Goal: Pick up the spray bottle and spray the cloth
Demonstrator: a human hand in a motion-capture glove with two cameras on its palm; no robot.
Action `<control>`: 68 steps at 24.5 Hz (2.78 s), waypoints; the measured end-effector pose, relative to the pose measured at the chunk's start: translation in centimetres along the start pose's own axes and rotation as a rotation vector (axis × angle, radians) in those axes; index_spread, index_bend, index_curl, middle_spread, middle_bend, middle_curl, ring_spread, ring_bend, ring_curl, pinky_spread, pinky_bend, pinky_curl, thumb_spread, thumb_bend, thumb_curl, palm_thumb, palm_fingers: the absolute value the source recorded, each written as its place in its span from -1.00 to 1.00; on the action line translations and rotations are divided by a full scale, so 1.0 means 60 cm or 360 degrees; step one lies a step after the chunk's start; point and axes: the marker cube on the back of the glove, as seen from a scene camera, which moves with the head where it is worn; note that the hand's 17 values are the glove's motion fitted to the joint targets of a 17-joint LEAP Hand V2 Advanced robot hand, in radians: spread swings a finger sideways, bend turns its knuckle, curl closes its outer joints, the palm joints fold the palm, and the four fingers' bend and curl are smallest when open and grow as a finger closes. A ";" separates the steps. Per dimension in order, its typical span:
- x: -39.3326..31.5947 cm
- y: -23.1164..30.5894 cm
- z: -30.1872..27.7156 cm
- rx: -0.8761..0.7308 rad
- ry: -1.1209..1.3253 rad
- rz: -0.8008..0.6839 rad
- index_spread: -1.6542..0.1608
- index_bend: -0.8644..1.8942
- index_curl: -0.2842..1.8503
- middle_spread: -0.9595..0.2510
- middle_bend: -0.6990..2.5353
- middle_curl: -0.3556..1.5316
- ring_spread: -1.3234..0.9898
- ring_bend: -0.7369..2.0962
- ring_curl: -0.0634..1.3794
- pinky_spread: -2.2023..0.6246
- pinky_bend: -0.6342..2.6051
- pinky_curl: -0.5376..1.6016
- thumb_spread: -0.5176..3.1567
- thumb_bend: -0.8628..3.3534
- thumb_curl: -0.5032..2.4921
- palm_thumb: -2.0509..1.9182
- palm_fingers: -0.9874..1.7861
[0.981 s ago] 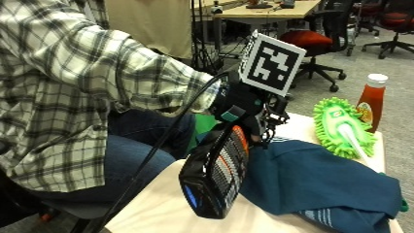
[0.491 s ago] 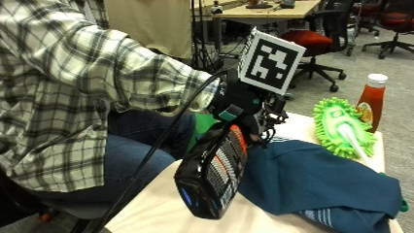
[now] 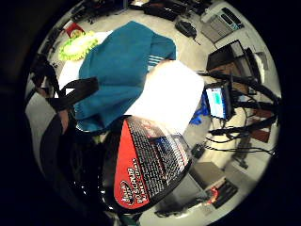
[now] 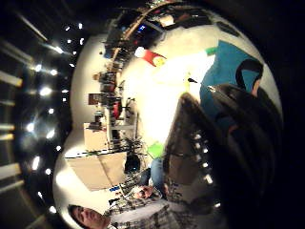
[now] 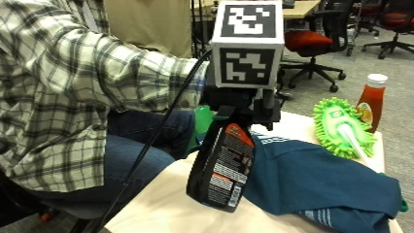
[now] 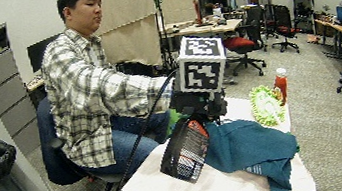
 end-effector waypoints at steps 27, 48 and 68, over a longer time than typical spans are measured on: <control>-0.211 -0.006 0.043 0.0205 -0.1314 -0.0621 0.59 -0.11 -0.18 0.35 -0.16 -0.05 -0.04 -0.05 -0.24 0.45 -0.38 -0.11 -0.64 -0.60 -0.14 0.56 0.67; -0.294 -0.099 0.195 0.0269 -0.1349 -0.0560 0.59 -0.11 -0.17 0.37 -0.17 -0.05 -0.03 -0.06 -0.23 0.48 -0.39 -0.11 -0.61 -0.60 -0.13 0.57 0.63; -0.265 -0.113 0.225 0.0140 -0.1426 -0.0494 0.57 -0.18 -0.18 0.38 -0.18 -0.05 -0.03 -0.09 -0.24 0.51 -0.42 -0.11 -0.52 -0.60 -0.13 0.57 0.55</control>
